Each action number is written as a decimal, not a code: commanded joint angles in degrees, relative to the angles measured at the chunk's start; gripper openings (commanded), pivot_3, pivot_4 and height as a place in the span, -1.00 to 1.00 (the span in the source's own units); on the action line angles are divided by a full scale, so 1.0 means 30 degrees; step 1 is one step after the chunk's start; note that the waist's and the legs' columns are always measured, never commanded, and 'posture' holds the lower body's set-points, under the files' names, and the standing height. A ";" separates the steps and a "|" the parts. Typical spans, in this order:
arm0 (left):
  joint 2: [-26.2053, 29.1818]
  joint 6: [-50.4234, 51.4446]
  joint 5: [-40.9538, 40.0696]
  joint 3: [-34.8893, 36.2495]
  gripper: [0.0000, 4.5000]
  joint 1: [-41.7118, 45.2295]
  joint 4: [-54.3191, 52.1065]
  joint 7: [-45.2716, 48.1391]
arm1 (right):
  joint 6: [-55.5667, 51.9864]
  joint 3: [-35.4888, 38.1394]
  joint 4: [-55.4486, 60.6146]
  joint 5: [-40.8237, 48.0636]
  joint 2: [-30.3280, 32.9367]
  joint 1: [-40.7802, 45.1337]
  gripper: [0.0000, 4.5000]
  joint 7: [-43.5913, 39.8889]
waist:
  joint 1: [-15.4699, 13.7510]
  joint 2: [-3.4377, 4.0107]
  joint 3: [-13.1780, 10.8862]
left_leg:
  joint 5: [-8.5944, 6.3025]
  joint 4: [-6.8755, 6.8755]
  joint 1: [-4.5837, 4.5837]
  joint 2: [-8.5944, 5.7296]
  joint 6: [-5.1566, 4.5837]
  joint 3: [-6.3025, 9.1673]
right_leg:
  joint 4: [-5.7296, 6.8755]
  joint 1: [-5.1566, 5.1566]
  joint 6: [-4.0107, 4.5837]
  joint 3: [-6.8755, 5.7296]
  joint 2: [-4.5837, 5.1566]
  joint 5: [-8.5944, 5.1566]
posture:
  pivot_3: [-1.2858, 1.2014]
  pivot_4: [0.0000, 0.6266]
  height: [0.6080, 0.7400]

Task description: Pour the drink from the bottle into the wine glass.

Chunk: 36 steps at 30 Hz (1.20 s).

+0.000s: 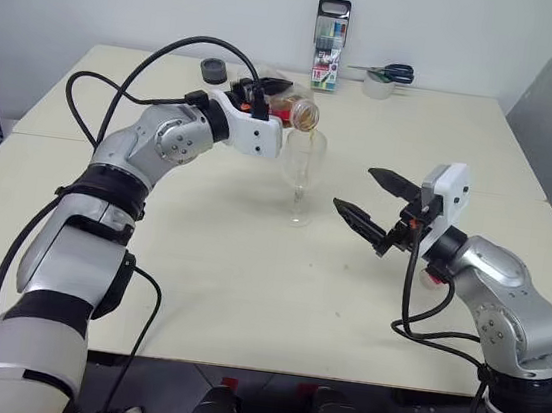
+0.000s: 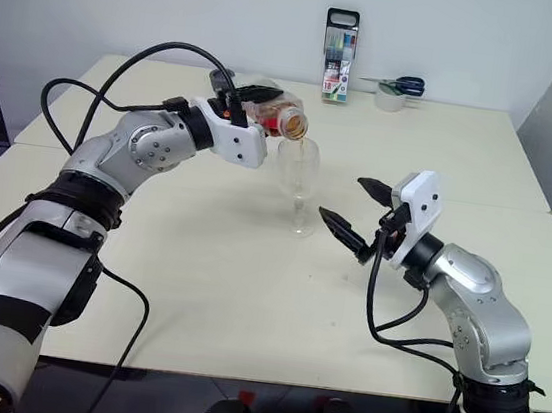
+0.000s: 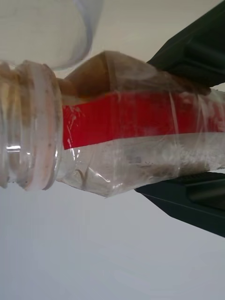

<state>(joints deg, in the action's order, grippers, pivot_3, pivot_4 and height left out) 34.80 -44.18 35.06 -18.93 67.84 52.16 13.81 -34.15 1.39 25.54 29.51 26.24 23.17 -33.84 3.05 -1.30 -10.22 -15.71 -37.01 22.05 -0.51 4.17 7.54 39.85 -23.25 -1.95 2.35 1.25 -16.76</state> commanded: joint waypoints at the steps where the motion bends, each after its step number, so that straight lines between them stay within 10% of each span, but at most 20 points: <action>1: 0.0360 -0.0340 0.0350 -0.0083 -0.21 0.0962 0.0164 -0.0919 | 0.0086 0.0081 0.1005 0.0314 -0.0115 -0.0081 1.00 0.0177 | 0.0014 0.0000 0.0000 | 0.0000 0.0000 -0.0002 0.0000 -0.0001 0.0001 | 0.0001 0.0000 0.0000 -0.0001 0.0000 0.0000 | 0.03 -0.52 1.00; 36: 0.0412 -0.1005 0.2273 -0.1592 -0.21 0.3019 0.2915 -0.3572 | 0.0211 -0.0509 0.1528 0.0415 -0.0790 -0.0378 1.00 0.1067 | 0.0050 -0.0001 0.0000 | 0.0001 -0.0007 0.0001 -0.0004 0.0001 0.0001 | 0.0013 -0.0003 0.0000 -0.0001 0.0000 0.0000 | 0.03 -0.52 1.00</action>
<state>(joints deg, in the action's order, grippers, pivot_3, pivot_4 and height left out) 35.04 -46.77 42.51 -24.40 74.11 61.35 4.43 -34.26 -0.46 27.58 30.31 24.18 21.70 -30.96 3.21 -1.31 -10.22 -15.71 -37.03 22.04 -0.52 4.17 7.54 39.90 -23.26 -1.96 2.35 1.26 -16.76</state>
